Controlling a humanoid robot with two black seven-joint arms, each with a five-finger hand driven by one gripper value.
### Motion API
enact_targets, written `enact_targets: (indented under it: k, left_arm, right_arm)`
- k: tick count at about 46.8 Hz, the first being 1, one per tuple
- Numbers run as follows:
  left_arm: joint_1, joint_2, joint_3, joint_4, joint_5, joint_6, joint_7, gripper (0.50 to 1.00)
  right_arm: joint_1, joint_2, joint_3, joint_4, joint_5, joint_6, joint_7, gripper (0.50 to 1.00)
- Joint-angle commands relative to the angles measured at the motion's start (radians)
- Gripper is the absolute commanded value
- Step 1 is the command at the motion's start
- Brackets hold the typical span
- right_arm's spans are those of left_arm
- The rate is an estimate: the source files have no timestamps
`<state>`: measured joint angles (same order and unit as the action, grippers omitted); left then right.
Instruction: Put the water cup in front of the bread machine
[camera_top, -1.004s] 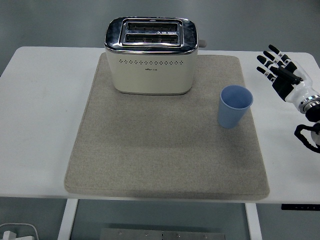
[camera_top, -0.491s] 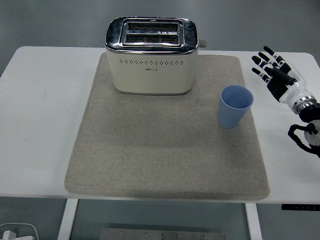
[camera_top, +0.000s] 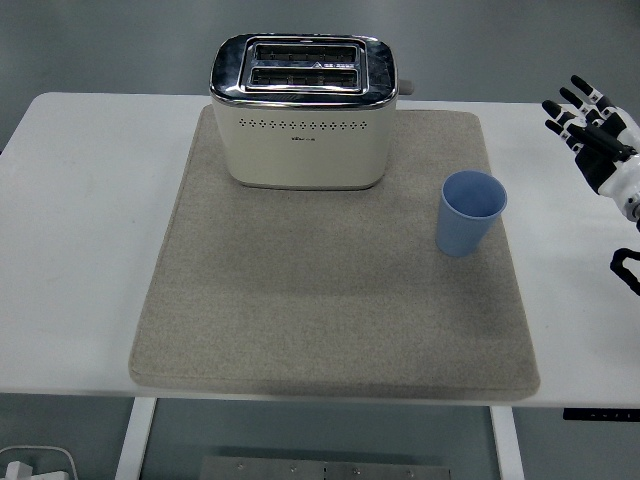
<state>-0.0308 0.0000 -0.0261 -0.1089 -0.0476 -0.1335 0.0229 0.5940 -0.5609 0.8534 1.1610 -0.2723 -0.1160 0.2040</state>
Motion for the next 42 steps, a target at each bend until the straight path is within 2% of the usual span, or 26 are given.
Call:
enact_targets:
  k: [1, 7, 17, 22, 26, 34, 42]
  left_arm:
    - [0.0, 0.0, 0.0, 0.0, 0.0, 0.0, 0.0, 0.999]
    - [0.0, 0.0, 0.0, 0.0, 0.0, 0.0, 0.0, 0.999]
    - [0.0, 0.0, 0.0, 0.0, 0.0, 0.0, 0.0, 0.999]
    - [0.0, 0.0, 0.0, 0.0, 0.0, 0.0, 0.0, 0.999]
    - [0.0, 0.0, 0.0, 0.0, 0.0, 0.0, -0.001, 0.999]
    - [0.0, 0.0, 0.0, 0.0, 0.0, 0.0, 0.0, 0.999]
    - [0.0, 0.0, 0.0, 0.0, 0.0, 0.0, 0.0, 0.999]
  right_arm:
    - [-0.022, -0.037, -0.007, 0.037, -0.002, 0.005, 0.011, 0.946]
    - [-0.059, -0.089, -0.007, 0.083, -0.053, 0.022, 0.014, 0.944]
    - [-0.14, -0.122, -0.007, 0.129, -0.303, 0.029, 0.048, 0.944]
    - [-0.155, -0.135, -0.008, 0.157, -0.358, 0.032, 0.057, 0.944]
    - [-0.164, -0.163, -0.011, 0.178, -0.387, 0.059, 0.06, 0.944]
    - [-0.201, -0.227, -0.014, 0.215, -0.452, 0.12, 0.127, 0.944]
    - [-0.23, -0.238, -0.046, 0.232, -0.533, 0.151, 0.169, 0.944]
